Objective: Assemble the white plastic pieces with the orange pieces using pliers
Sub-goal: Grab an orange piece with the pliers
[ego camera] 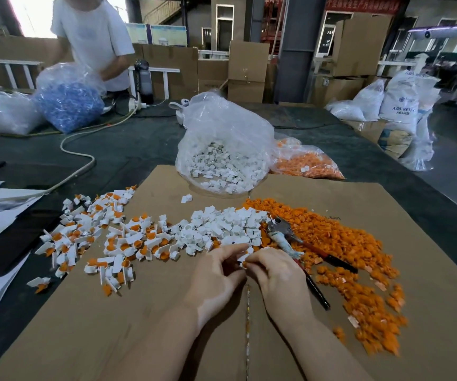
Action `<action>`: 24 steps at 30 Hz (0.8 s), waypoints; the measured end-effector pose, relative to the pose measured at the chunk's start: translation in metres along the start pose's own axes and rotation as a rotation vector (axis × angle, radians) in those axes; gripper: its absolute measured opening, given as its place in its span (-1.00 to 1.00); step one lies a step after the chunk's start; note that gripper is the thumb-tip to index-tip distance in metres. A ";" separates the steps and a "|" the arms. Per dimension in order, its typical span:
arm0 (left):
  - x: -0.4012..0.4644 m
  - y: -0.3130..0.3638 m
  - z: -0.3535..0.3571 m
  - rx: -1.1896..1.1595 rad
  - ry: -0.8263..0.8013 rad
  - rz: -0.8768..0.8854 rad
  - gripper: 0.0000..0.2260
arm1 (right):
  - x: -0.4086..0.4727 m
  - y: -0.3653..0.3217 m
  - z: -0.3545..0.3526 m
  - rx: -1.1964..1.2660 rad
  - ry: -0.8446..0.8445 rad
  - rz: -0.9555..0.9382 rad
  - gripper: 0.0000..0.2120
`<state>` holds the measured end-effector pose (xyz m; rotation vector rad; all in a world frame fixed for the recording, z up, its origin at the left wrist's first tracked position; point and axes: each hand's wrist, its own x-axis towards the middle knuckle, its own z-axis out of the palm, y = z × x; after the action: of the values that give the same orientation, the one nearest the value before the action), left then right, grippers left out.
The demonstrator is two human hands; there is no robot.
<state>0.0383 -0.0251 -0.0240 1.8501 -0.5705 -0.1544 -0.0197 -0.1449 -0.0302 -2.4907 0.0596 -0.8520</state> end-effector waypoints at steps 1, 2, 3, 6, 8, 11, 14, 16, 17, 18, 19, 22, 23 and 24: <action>0.000 0.000 0.002 0.017 0.002 0.002 -0.66 | -0.001 -0.001 -0.001 0.000 0.001 -0.011 -0.90; 0.000 0.000 0.003 0.025 0.011 -0.003 -0.66 | -0.001 -0.001 -0.001 0.000 0.007 -0.011 -0.89; 0.001 -0.001 0.004 0.022 0.022 -0.012 -0.67 | -0.002 -0.002 -0.002 0.003 0.017 0.004 -0.86; 0.001 -0.003 0.004 0.011 0.039 -0.025 -0.67 | -0.004 -0.001 -0.004 0.028 0.061 0.049 -0.80; 0.000 -0.004 0.004 0.020 0.042 -0.027 -0.67 | -0.004 -0.001 -0.005 0.041 0.047 0.036 -0.82; -0.001 -0.003 0.005 0.062 0.050 0.004 -0.69 | -0.005 -0.002 -0.006 0.059 0.000 0.013 -0.87; -0.001 -0.001 0.006 0.092 0.050 0.042 -0.72 | -0.005 -0.003 -0.005 0.038 -0.023 0.010 -0.91; -0.002 -0.001 0.006 0.110 0.047 0.069 -0.73 | -0.005 -0.003 -0.005 0.035 -0.030 0.011 -0.94; -0.002 -0.001 0.006 0.118 0.046 0.078 -0.73 | -0.005 -0.004 -0.005 0.031 -0.030 0.010 -0.94; -0.002 -0.001 0.007 0.127 0.046 0.084 -0.74 | -0.005 -0.004 -0.005 0.019 -0.026 0.004 -0.93; -0.003 -0.001 0.007 0.139 0.047 0.087 -0.74 | -0.005 -0.004 -0.005 -0.001 -0.021 -0.005 -0.92; -0.004 -0.001 0.007 0.191 0.058 0.104 -0.74 | -0.005 -0.005 -0.006 -0.021 -0.015 -0.016 -0.91; -0.004 0.000 0.006 0.208 0.065 0.111 -0.75 | -0.005 -0.005 -0.006 -0.016 -0.011 -0.010 -0.92; -0.004 -0.001 0.006 0.223 0.072 0.114 -0.76 | -0.005 -0.005 -0.007 -0.011 -0.005 0.000 -0.92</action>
<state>0.0322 -0.0284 -0.0276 2.0229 -0.6627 0.0539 -0.0280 -0.1427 -0.0262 -2.5028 0.0620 -0.8478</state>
